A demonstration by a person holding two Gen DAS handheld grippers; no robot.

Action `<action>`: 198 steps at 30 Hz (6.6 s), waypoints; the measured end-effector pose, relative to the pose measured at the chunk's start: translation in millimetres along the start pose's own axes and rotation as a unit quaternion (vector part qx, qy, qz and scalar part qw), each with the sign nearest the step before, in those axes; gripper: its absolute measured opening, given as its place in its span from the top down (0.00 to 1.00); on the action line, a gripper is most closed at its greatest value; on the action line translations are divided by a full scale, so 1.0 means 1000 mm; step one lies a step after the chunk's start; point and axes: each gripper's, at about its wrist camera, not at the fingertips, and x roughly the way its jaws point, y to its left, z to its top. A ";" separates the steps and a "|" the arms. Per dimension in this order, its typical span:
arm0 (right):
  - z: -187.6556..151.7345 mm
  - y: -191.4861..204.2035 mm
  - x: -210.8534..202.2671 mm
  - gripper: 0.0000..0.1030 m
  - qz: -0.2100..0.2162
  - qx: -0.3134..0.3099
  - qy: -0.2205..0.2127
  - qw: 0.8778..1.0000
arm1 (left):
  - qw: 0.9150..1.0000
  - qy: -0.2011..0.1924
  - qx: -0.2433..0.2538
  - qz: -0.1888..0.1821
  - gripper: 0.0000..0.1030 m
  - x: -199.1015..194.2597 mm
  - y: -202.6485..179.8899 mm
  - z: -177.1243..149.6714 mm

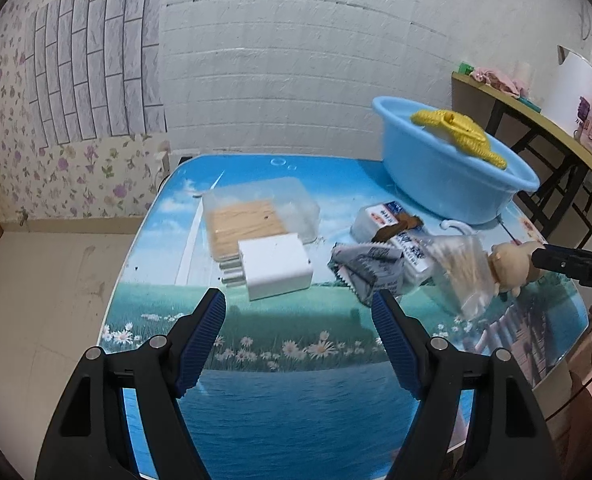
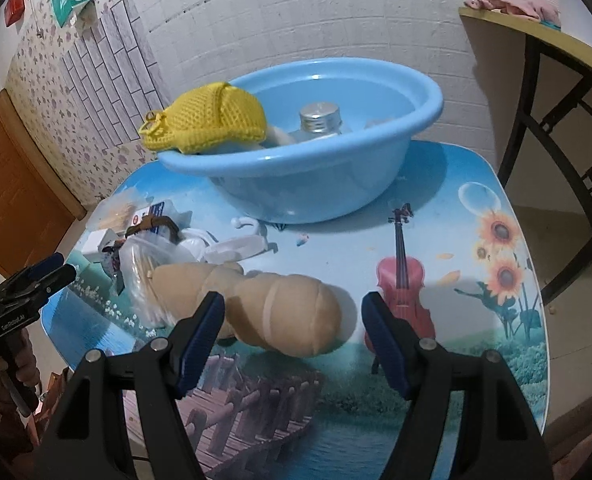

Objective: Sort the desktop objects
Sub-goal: 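Move both grippers back from the basin over the table items, then grasp the white plug charger with the left gripper while the right gripper approaches the beige plush dog, then hold the white charger in the left gripper while the right gripper grasps the plush dog, then carry the white charger and plush dog over the blue basin with both grippers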

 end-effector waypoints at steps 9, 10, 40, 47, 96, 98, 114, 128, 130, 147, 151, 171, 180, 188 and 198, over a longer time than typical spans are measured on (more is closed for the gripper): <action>0.002 -0.001 0.006 0.31 0.014 0.015 0.010 1.000 | 1.000 0.016 -0.025 0.007 0.27 0.022 0.007 0.010; 0.003 -0.001 0.007 0.31 0.014 0.017 0.011 1.000 | 0.999 0.019 -0.027 0.008 0.27 0.025 0.008 0.012; -0.002 -0.009 -0.008 0.50 0.042 0.040 -0.010 0.998 | 0.998 0.052 -0.010 0.022 0.41 0.035 0.005 0.007; -0.005 -0.027 -0.030 0.51 0.016 0.060 -0.047 0.997 | 0.998 0.053 -0.009 0.019 0.41 0.024 -0.001 -0.003; -0.028 0.002 -0.014 0.41 -0.015 -0.074 0.007 0.997 | 0.998 0.049 0.037 0.019 0.33 0.016 -0.020 -0.024; -0.028 0.004 -0.009 0.41 -0.013 -0.080 0.010 0.997 | 0.998 0.046 0.040 0.019 0.31 0.017 -0.021 -0.023; -0.028 0.006 0.003 0.56 -0.019 -0.098 0.006 0.995 | 0.999 0.029 0.032 0.023 0.41 0.017 -0.016 -0.023; -0.025 0.033 -0.027 0.58 0.031 -0.133 -0.032 0.990 | 1.000 0.012 0.019 0.010 0.41 -0.003 -0.021 -0.015; -0.024 0.039 -0.033 0.58 0.039 -0.143 -0.039 0.988 | 1.000 0.008 0.021 0.010 0.41 -0.006 -0.022 -0.014; -0.003 0.042 -0.065 0.58 0.069 -0.120 -0.085 0.987 | 1.000 -0.010 0.029 -0.004 0.41 -0.025 -0.039 0.010; 0.008 0.038 -0.065 0.58 0.062 -0.112 -0.091 0.988 | 0.999 -0.018 0.028 -0.014 0.41 -0.029 -0.045 0.024; 0.089 -0.002 -0.042 0.58 0.053 -0.064 -0.086 0.993 | 0.994 -0.035 0.087 -0.055 0.41 0.005 -0.115 0.129; 0.121 -0.020 -0.005 0.57 0.041 -0.052 -0.054 0.996 | 0.992 -0.020 0.101 -0.072 0.41 0.048 -0.140 0.160; 0.132 -0.032 0.005 0.46 0.032 -0.032 -0.045 0.998 | 0.989 -0.027 0.133 -0.064 0.24 0.057 -0.156 0.166; 0.123 -0.028 -0.005 0.42 0.030 -0.027 -0.047 0.998 | 0.992 -0.027 0.109 -0.064 0.15 0.048 -0.139 0.159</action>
